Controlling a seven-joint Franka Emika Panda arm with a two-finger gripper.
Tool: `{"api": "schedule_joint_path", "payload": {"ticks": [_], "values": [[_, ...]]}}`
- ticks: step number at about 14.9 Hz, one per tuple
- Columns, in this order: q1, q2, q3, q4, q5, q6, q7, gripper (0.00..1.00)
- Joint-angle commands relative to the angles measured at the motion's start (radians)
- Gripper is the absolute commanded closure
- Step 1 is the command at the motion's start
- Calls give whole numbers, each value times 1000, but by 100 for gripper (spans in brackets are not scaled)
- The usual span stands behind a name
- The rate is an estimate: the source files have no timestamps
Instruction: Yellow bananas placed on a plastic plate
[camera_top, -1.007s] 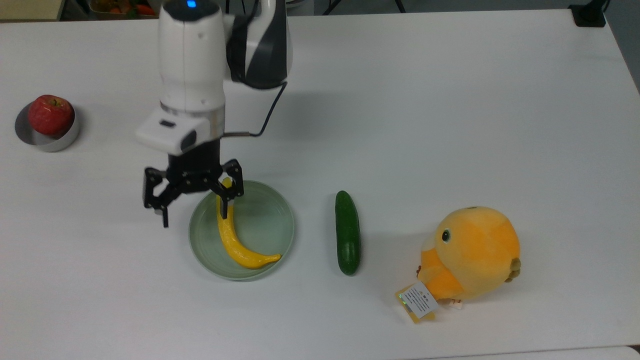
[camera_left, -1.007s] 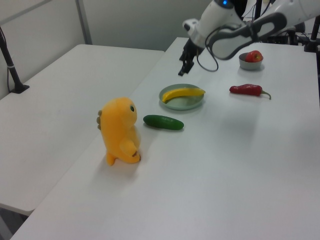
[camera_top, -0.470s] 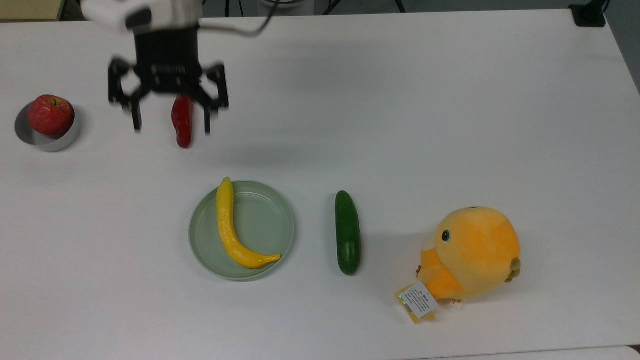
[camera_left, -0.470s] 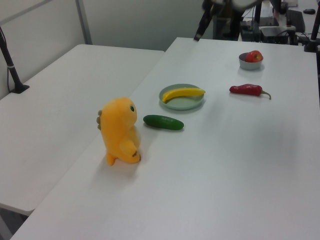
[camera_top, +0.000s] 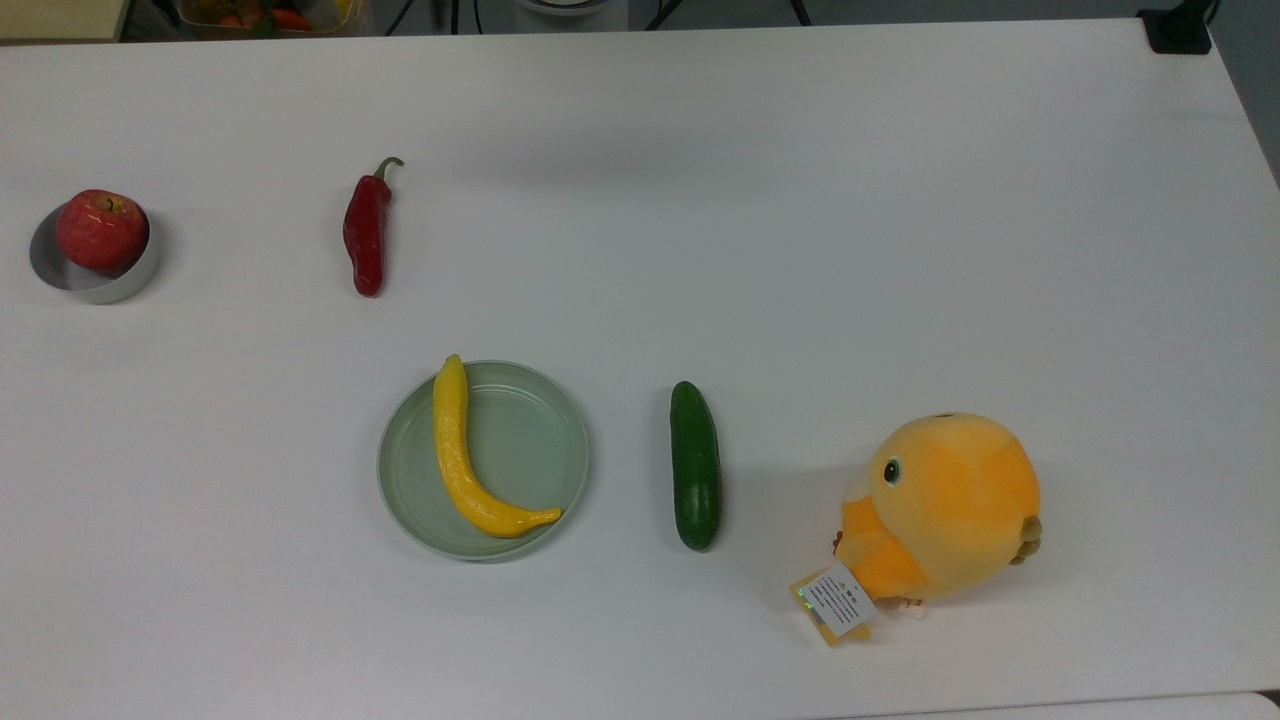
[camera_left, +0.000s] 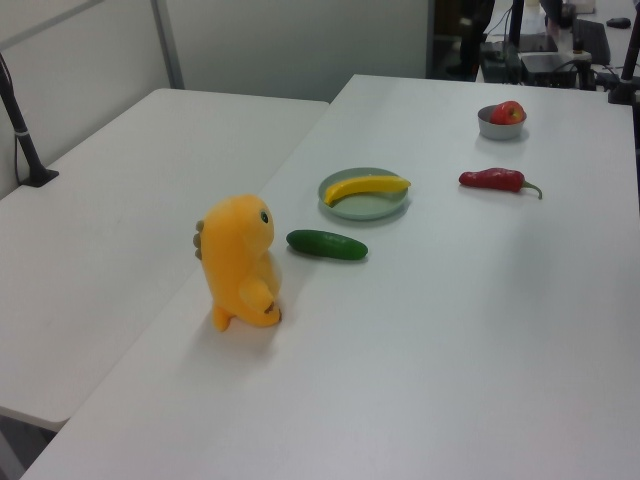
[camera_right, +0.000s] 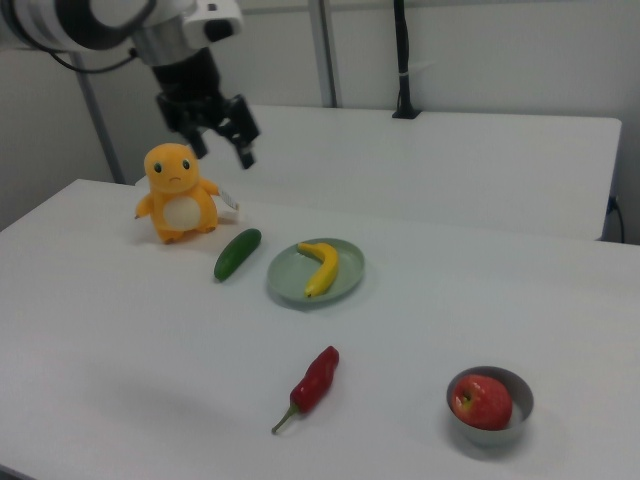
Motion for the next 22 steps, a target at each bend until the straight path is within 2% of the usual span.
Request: {"api": "schedule_joint_path", "payload": {"ticks": [1, 3, 4, 7, 10, 15, 22], "values": [[35, -77, -8, -49, 82, -170, 109, 0], [58, -92, -2, -54, 85, -203, 129, 0], [78, -92, 11, -58, 85, -197, 169, 0], [75, -89, 71, -98, 85, -174, 186, 0], [77, -90, 100, -159, 85, -73, 166, 0], [69, -81, 93, -175, 85, 1, -7, 0], [69, -74, 82, -175, 85, 35, -30, 0]]}}
